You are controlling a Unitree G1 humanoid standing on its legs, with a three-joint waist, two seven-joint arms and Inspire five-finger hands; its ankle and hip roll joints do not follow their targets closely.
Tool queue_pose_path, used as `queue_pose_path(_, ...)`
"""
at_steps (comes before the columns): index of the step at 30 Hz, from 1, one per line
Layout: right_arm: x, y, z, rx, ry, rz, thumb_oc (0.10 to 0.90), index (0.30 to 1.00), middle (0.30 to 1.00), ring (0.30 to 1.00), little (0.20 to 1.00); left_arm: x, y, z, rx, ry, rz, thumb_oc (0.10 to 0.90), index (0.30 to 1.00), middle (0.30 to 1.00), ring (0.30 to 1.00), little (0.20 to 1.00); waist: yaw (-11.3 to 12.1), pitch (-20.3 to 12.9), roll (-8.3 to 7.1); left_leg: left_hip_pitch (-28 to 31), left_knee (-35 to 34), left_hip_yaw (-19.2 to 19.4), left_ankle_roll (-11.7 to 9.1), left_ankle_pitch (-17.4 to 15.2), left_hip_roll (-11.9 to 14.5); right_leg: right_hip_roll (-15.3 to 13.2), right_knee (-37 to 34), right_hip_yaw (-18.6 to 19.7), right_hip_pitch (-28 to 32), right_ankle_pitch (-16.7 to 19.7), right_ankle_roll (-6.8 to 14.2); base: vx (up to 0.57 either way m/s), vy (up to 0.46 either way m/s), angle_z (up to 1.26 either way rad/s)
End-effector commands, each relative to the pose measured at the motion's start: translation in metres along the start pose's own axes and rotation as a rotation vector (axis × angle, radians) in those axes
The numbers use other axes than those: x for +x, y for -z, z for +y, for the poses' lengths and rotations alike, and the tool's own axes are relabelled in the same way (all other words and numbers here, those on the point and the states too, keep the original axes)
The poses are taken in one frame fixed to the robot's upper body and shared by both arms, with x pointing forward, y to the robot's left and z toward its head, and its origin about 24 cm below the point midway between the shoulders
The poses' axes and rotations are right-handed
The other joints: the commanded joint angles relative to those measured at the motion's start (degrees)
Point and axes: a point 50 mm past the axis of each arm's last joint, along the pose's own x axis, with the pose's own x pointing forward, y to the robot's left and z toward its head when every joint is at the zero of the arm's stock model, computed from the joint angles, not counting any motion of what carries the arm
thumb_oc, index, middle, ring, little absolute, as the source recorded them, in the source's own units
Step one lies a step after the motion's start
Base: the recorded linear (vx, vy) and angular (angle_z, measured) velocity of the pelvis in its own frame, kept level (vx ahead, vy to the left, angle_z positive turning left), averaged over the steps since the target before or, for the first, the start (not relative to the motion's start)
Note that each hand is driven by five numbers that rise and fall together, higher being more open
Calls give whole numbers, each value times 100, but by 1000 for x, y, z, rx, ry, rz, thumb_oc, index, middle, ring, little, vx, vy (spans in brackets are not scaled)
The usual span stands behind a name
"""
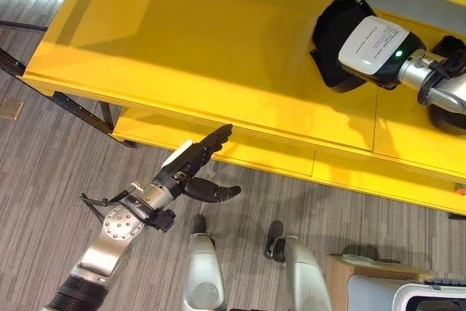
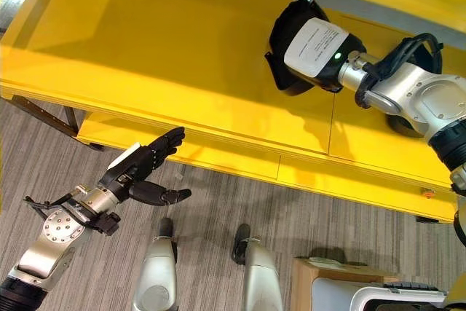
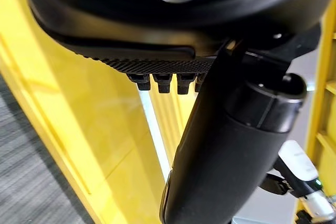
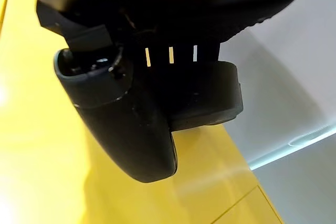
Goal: Move parts from the plastic box to the shelf.
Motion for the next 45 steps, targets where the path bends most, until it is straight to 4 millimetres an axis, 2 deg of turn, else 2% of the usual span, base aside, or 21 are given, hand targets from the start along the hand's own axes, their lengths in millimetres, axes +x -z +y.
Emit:
queue_pose_path(1,-12,57,-49,-38,186,254,400,300,300,300,300,1,-38,-5,23,38,-214,900,1000,1000,1000,1000,117,-321,117,-302,-181,-306,518,575,-373,475,550,-136,265,-484,-182,-74,4,-2)
queue_pose_path(3,-6,54,-50,-26,164,269,400,300,300,300,300,3,-39,-5,18,39,-228,900,1000,1000,1000,1000,105,-267,181,-340,-200,-306,521,606,-385,472,552,-125,204,-472,-173,-74,14,-4)
queue_pose_path(6,-2,59,-54,-4,159,332,400,300,300,300,300,4,-43,-4,12,41,-240,900,1000,1000,1000,1000,104,-224,251,-357,-250,-294,508,655,-368,449,544,-127,156,-454,-162,-45,21,0)
queue_pose_path(10,-2,68,-49,29,151,418,400,300,300,300,300,6,-47,-4,13,40,-263,900,1000,1000,1000,1000,104,-163,306,-391,-366,-264,476,739,-338,440,516,-134,71,-419,-141,-97,27,6)
queue_pose_path(20,7,57,-56,58,167,392,400,300,300,300,300,8,-49,-6,1,25,-283,900,1000,1000,1000,1000,34,-211,394,-250,-583,-158,446,790,-311,441,274,-57,112,-332,-88,-27,23,1)
queue_pose_path(28,7,49,-54,69,205,335,400,300,300,300,300,7,-47,-7,-4,19,-280,900,1000,1000,1000,1000,4,-247,375,-203,-645,-135,427,789,-294,449,140,-34,151,-287,-59,-3,1,-1)
queue_pose_path(45,18,15,-80,45,297,191,400,300,300,300,300,7,-45,-10,-6,12,-284,900,1000,1000,1000,1000,-48,-250,359,-186,-674,-100,437,775,-299,476,18,25,150,-231,-52,-9,4,-1)
